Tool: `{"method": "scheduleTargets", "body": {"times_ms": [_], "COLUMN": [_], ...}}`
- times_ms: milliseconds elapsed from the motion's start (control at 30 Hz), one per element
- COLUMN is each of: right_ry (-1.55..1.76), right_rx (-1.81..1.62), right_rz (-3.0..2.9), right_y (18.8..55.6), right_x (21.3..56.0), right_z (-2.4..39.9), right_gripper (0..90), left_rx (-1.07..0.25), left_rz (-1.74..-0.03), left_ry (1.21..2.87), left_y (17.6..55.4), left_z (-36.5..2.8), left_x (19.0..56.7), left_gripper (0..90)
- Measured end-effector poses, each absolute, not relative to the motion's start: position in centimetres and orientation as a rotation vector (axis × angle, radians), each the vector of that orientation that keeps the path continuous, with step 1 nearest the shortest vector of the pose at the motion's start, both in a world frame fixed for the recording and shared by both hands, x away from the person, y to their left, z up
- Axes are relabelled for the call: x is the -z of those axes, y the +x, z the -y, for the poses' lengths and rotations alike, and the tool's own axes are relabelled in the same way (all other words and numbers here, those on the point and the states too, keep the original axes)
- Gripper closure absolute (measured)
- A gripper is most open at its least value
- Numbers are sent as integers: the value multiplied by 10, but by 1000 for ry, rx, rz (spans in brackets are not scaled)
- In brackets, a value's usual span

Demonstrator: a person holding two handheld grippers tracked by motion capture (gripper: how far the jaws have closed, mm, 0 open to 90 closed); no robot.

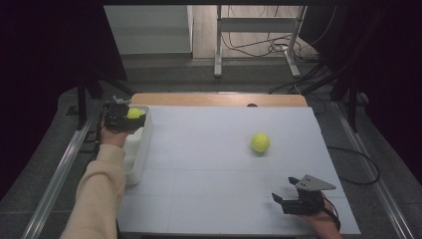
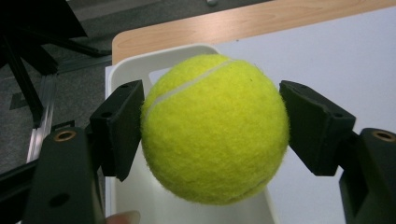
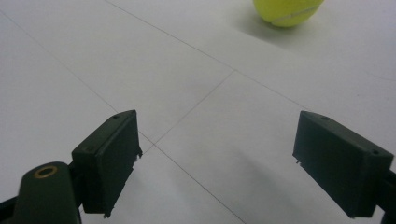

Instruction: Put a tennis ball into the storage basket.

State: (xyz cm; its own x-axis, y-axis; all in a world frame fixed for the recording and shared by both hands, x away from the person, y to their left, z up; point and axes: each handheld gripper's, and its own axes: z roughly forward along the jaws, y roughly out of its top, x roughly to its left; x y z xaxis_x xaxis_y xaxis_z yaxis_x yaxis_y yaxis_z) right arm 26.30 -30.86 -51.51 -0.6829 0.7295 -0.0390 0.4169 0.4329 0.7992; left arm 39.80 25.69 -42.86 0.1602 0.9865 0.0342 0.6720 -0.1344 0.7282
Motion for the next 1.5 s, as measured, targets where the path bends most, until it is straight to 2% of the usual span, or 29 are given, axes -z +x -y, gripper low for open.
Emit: {"method": "scheduleTargets", "body": {"times_ms": [733, 800, 967, 1500], "right_ry": [979, 979, 977, 978], "right_rx": [-1120, -1120, -1117, -1114], "right_rz": [-2315, -2315, -2318, -2317], "right_y": [263, 263, 263, 263], "right_x": [516, 516, 516, 516], "right_z": [308, 308, 308, 308], "right_gripper": [151, 151, 151, 150], "left_rx": [-709, -689, -706, -682], "left_rz": [-1552, -1561, -1563, -1530], "left_ry": [1922, 1920, 1870, 1875], "left_y": [399, 400, 398, 395], "left_z": [-249, -250, -250, -246], "left_x": [433, 433, 429, 430], "left_gripper": [265, 258, 157, 136]}}
